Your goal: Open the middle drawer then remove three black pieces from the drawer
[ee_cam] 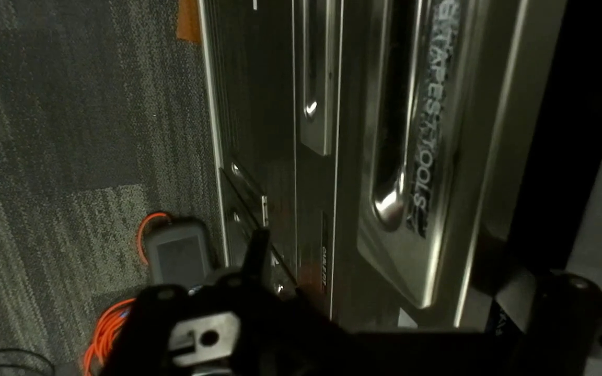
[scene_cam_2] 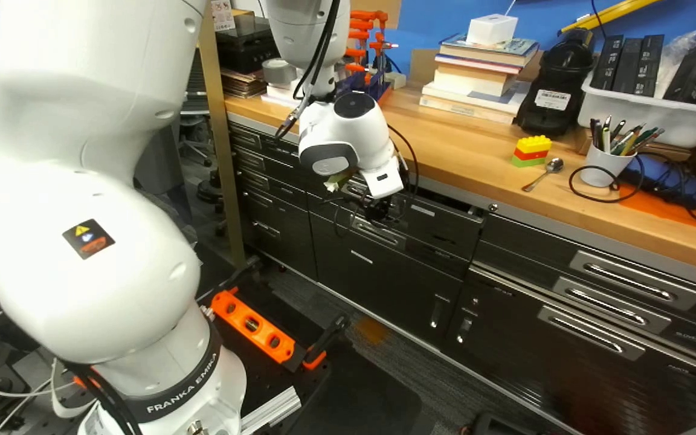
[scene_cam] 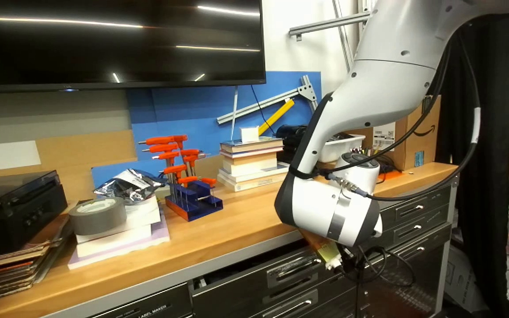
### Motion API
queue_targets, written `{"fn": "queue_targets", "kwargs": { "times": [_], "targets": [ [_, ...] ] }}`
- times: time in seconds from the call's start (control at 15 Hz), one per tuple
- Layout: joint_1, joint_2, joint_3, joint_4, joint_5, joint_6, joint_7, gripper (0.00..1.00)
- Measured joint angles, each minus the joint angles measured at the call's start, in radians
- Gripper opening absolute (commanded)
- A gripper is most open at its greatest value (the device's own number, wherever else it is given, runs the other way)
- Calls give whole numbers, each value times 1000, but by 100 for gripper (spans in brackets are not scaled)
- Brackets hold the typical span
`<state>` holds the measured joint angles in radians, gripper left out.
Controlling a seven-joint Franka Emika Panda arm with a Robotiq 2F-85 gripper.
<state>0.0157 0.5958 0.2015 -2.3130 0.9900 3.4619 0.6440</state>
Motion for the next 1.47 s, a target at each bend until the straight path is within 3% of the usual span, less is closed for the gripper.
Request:
{"fn": "queue_targets", "kwargs": {
  "times": [0.2, 0.53, 0.73, 1.0, 1.2, 1.47],
  "targets": [
    [135, 9, -162, -3, 50, -98, -56, 100],
    [477, 46, -554, -75, 57, -246, -45, 100],
    [691, 74, -792, -130, -43, -388, 33, 100],
    [941, 136, -1074, -162, -285, -662, 202, 100],
    [1016, 134, -1171, -166, -539, -828, 335, 100],
    [1023, 99, -1206, -189, -781, -985, 418, 100]
  ]
}}
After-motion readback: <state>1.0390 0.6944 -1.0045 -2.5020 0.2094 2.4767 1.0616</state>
